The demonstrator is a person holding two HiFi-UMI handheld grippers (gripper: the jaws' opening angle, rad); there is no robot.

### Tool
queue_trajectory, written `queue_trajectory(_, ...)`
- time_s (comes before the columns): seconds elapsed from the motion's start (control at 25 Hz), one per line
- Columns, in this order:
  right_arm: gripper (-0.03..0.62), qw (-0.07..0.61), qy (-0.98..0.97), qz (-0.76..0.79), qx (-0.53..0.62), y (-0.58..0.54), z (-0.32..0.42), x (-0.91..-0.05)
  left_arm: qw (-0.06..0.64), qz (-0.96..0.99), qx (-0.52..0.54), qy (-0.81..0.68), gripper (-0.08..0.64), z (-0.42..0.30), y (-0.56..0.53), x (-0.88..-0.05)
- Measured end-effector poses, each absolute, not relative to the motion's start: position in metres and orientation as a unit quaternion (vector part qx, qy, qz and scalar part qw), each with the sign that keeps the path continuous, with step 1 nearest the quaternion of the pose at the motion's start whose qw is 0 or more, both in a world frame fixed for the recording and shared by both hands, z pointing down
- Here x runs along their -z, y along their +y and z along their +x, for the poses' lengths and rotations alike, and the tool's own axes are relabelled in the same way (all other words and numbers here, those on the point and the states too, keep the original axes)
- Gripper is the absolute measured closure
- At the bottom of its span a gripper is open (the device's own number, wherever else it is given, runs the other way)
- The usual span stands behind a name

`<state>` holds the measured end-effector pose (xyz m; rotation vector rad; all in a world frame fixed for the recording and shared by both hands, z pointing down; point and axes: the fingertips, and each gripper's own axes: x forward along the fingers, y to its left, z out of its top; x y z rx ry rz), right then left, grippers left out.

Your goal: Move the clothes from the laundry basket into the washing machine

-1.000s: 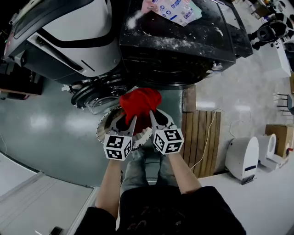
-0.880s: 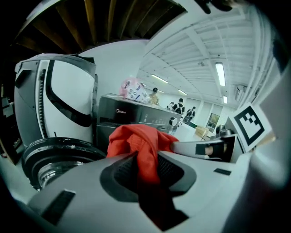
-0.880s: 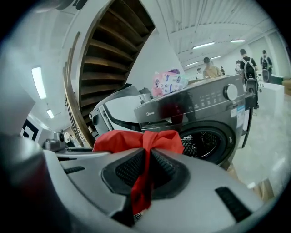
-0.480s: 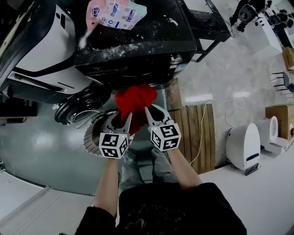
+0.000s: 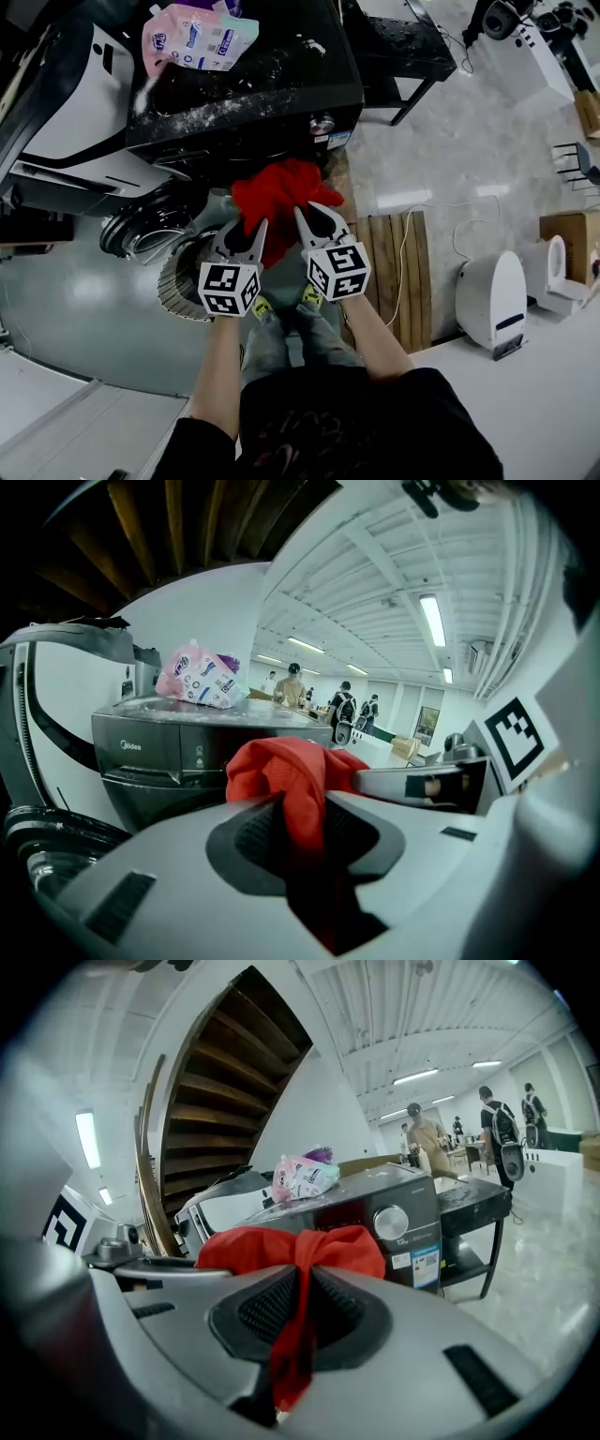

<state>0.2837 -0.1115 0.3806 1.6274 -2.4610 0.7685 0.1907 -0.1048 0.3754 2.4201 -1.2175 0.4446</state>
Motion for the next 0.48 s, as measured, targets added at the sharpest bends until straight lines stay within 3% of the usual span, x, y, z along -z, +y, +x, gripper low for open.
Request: queue_trajectory(0.48, 0.545, 0.045, -0.801, 0.548, -0.238, -0.122, 0.275, -0.362, 0.193, 0.875, -0.134, -0.423, 0.445, 0.186, -0.121, -0.359)
